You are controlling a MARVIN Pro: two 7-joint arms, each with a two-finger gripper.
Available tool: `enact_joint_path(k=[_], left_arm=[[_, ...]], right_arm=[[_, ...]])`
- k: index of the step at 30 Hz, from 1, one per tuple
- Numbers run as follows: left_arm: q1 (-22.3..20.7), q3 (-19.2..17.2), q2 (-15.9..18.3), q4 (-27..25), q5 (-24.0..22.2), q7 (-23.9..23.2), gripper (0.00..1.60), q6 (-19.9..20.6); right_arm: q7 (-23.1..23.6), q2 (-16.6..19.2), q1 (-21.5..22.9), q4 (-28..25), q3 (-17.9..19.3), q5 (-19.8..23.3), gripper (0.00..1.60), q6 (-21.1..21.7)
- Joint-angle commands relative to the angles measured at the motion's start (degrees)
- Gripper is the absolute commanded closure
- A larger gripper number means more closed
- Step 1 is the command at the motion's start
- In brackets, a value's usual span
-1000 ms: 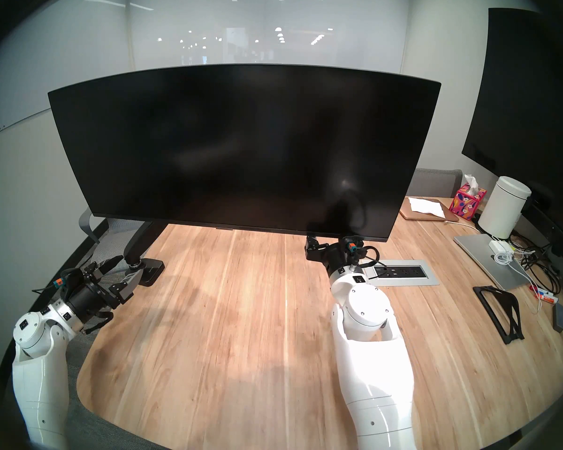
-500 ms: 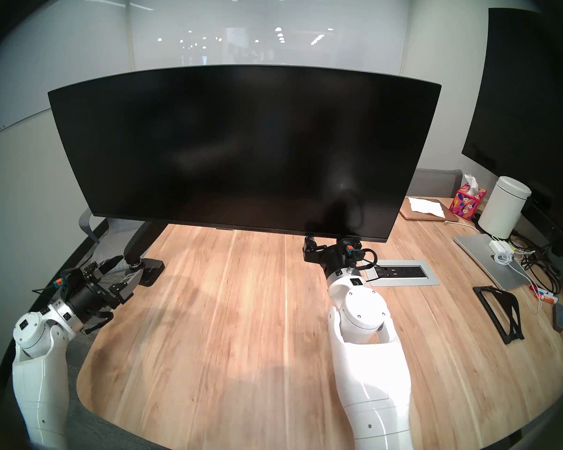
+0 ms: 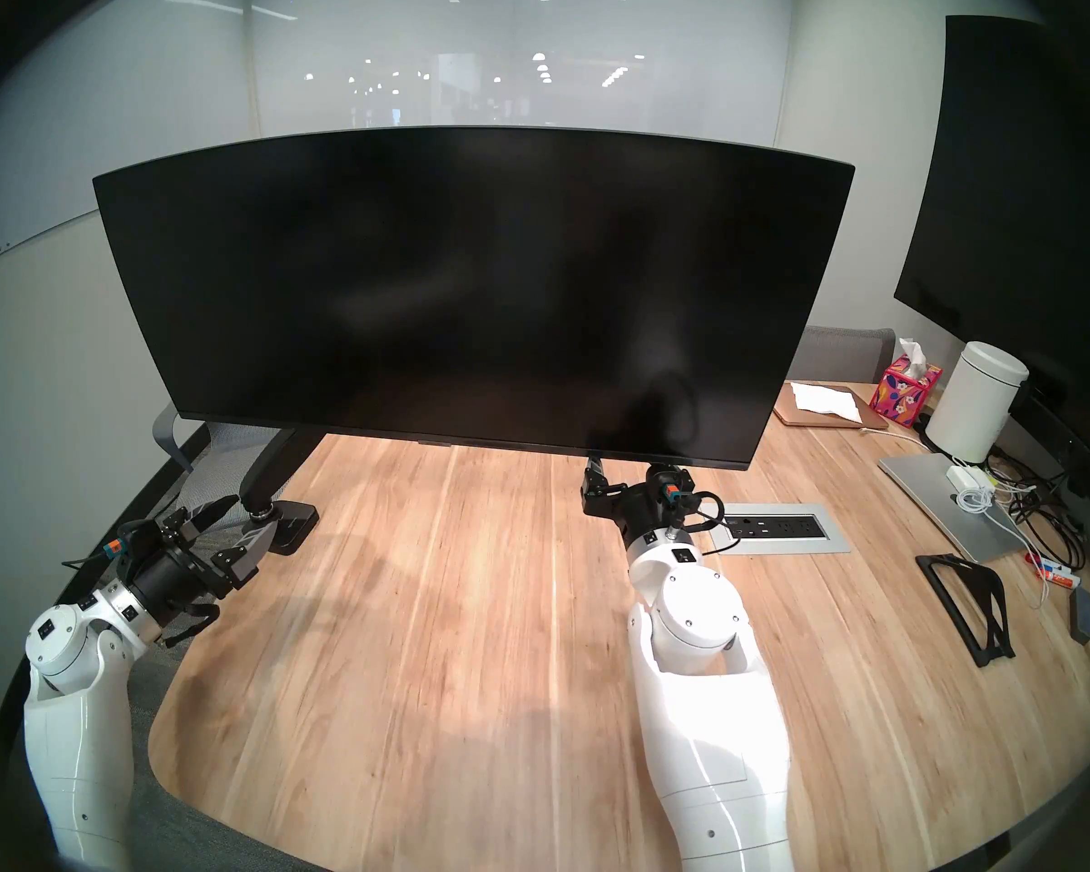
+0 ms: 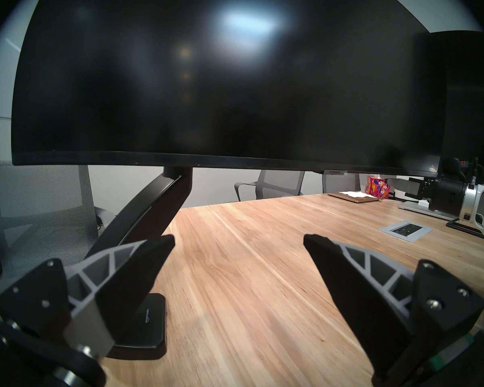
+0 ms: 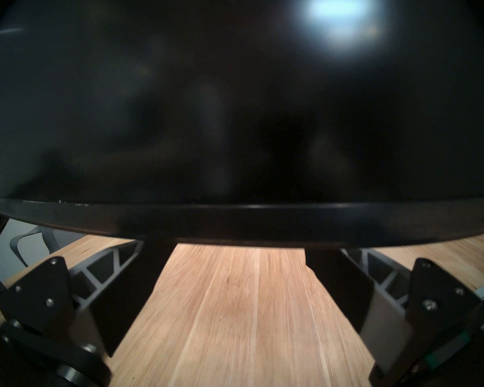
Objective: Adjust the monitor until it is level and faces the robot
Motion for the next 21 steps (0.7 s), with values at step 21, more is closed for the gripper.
enact_joint_path(k=[21], left_arm=[[0.03, -0.02, -0.14, -0.85, -0.02, 0.05, 0.0, -0.03]], right_arm=[[0.58, 0.43, -10.88, -9.03, -1.58, 1.97, 0.0, -0.96]])
